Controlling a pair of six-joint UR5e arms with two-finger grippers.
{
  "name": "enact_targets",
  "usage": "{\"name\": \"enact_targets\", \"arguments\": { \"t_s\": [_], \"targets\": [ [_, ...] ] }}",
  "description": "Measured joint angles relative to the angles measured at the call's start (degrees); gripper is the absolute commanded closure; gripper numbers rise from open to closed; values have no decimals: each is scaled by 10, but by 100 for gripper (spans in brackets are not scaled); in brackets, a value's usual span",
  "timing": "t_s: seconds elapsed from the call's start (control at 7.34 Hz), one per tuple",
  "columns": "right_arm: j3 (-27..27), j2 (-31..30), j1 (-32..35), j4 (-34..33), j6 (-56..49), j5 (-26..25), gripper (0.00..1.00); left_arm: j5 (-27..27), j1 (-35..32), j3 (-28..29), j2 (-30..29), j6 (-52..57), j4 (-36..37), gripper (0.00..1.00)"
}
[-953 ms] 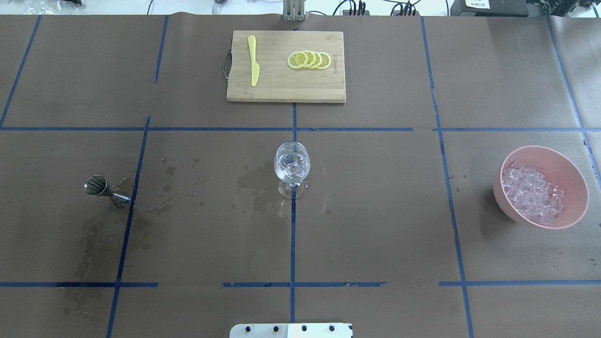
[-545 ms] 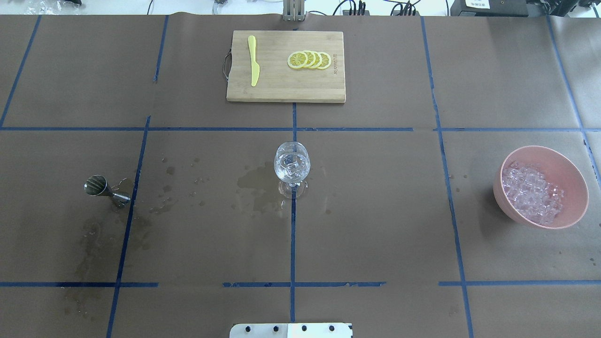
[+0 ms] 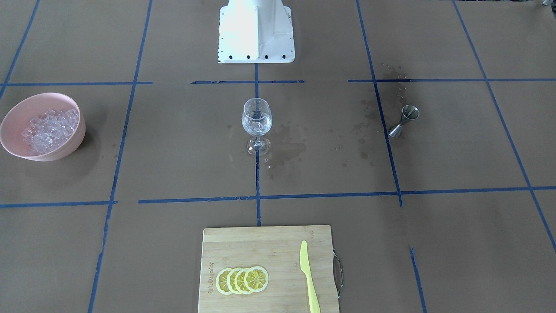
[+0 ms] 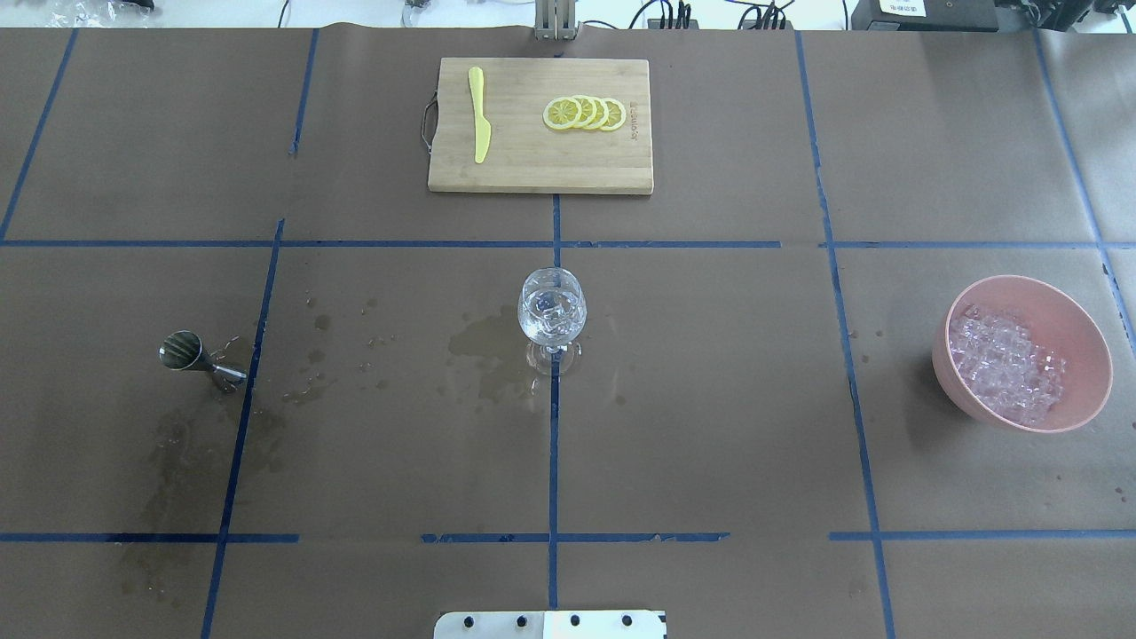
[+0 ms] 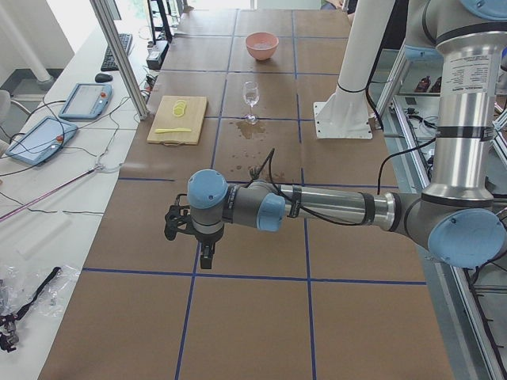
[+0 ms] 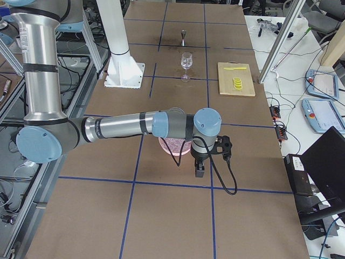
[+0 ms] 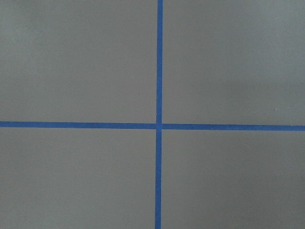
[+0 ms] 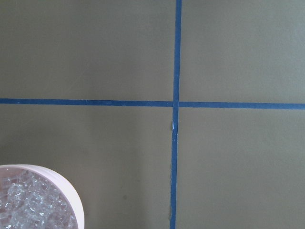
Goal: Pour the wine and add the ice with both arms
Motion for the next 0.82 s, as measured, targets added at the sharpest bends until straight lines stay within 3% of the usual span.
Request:
{"name": "enact_targets", "arguments": {
  "t_s": [0.27,0.82],
  "targets": [
    [-4,-32,0,58,13,-2,0,0,0,0,-1,0,0,0],
    [-27,-56,0,109,17,-2,0,0,0,0,-2,-2,0,0]
  ]
}}
